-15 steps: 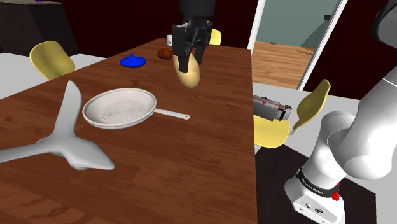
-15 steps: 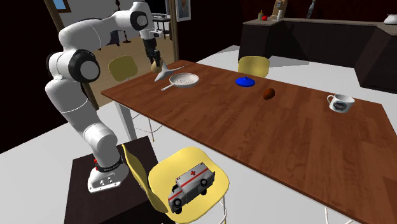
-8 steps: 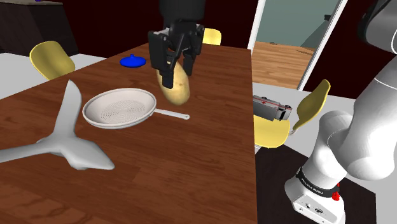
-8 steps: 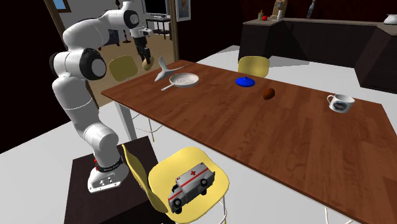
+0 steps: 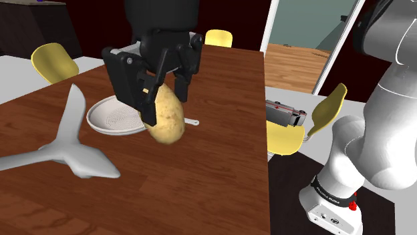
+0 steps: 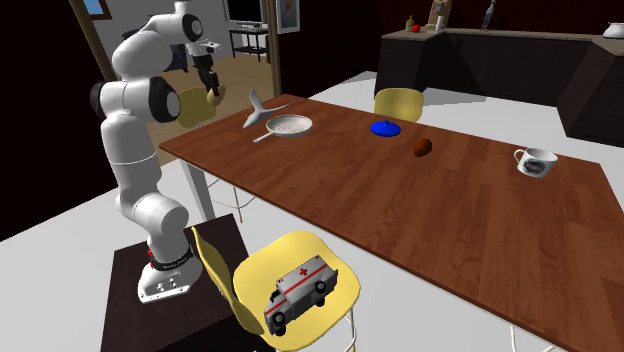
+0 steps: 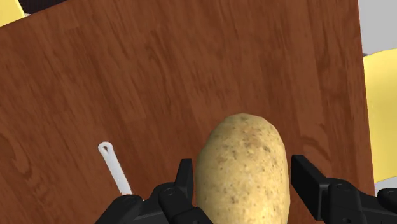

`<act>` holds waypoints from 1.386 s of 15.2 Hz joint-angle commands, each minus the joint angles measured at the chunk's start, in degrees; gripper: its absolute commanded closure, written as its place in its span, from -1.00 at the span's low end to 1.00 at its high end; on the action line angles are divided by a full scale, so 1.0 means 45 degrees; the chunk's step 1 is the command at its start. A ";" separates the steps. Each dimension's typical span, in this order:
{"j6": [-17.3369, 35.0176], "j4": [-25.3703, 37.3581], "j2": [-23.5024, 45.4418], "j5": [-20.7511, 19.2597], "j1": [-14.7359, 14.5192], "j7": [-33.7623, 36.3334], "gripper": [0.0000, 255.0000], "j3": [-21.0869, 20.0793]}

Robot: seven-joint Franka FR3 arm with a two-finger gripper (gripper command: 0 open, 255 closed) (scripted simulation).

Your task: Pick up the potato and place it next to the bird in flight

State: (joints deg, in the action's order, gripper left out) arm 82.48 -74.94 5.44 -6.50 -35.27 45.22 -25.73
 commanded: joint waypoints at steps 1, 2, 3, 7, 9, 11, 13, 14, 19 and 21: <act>-0.0280 0.1030 0.0906 -0.0474 -0.0542 0.0749 1.00 -0.0339; -0.0468 0.1566 0.1333 -0.0716 -0.0851 0.1089 1.00 -0.0479; -0.0680 0.2155 0.1790 -0.0977 -0.1195 0.1420 1.00 -0.0598; -0.1163 0.3719 0.3075 -0.1700 -0.2262 0.2259 1.00 -0.0797; -0.0619 0.2871 0.2747 -0.1510 -0.2041 0.2256 1.00 -0.0797; -0.0115 0.2113 0.2469 -0.1354 -0.1858 0.2250 1.00 -0.0796; 0.0359 0.1424 0.2232 -0.1222 -0.1709 0.2243 1.00 -0.0789; 0.0586 0.1101 0.2126 -0.1164 -0.1643 0.2240 1.00 -0.0785; 0.1654 -0.0346 0.1700 -0.0937 -0.1391 0.2229 1.00 -0.0755; 0.2055 -0.0861 0.1571 -0.0872 -0.1316 0.2229 1.00 -0.0743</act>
State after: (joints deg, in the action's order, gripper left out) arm 90.79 -77.58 12.89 -10.60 -41.37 55.23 -29.09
